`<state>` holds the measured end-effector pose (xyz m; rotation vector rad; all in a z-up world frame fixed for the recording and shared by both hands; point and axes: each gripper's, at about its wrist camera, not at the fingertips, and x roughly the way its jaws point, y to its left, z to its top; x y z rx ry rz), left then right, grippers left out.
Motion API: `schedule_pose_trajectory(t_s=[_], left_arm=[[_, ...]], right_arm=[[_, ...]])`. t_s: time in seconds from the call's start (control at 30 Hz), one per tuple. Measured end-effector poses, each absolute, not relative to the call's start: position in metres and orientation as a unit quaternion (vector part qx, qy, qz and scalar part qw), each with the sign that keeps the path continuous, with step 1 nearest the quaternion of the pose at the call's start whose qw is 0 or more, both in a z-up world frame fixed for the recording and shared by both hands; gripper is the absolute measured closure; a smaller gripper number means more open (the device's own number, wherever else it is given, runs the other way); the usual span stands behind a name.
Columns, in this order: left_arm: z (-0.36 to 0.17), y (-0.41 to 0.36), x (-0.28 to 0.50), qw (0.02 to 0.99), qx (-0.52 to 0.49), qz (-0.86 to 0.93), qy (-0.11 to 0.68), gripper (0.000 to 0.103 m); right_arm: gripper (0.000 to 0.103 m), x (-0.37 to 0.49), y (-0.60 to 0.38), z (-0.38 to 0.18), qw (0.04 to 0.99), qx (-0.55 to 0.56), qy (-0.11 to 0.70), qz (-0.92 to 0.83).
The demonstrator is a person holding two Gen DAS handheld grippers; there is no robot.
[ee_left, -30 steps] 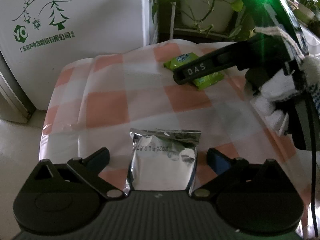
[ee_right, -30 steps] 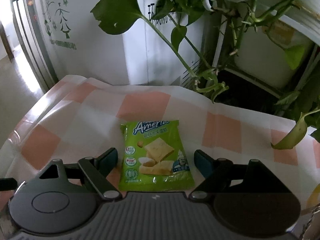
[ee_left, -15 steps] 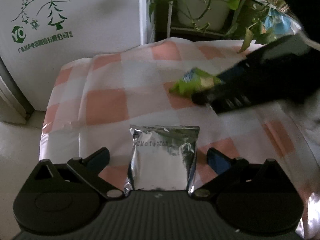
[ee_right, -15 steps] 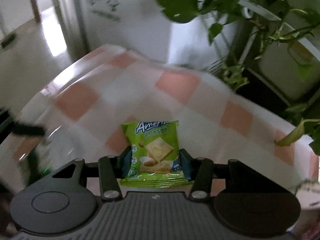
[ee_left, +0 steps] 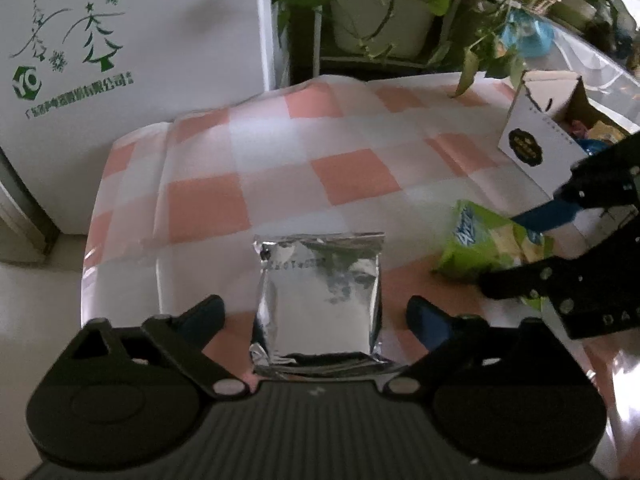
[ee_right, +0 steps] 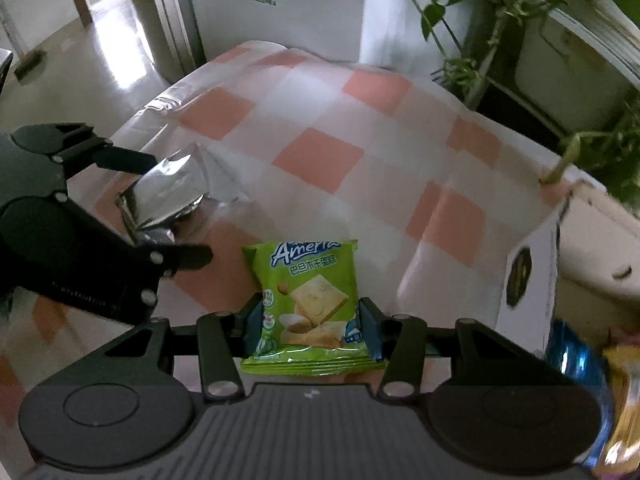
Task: Organize snacks
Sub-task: 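Lift both packets and carry them over the cardboard box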
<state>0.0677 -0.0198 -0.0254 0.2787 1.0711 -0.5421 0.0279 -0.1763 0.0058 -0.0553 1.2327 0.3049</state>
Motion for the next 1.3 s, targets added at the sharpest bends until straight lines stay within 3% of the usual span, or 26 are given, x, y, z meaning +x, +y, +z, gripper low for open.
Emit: schedule_pose_trajectory(t_s=[0.27, 0.33, 0.7, 1.3], left_arm=[[-0.022, -0.023, 0.067, 0.821, 0.132, -0.262, 0.49, 0.032], [-0.02, -0.023, 0.067, 0.822, 0.131, -0.26, 0.489, 0.044], [-0.006, -0.035, 0.045, 0.822, 0.182, -0.267, 0.469, 0.045], [0.036, -0.049, -0.008, 0.844, 0.181, -0.265, 0.431, 0.045]], right_arm=[[0.047, 0.026, -0.174, 0.004, 0.808, -0.012, 0.575, 0.127], [0.047, 0.026, -0.174, 0.004, 0.808, -0.011, 0.575, 0.125], [0.047, 0.01, -0.174, 0.026, 0.823, -0.026, 0.553, 0.126], [0.047, -0.037, -0.198, 0.079, 0.859, -0.017, 0.499, 0.107]])
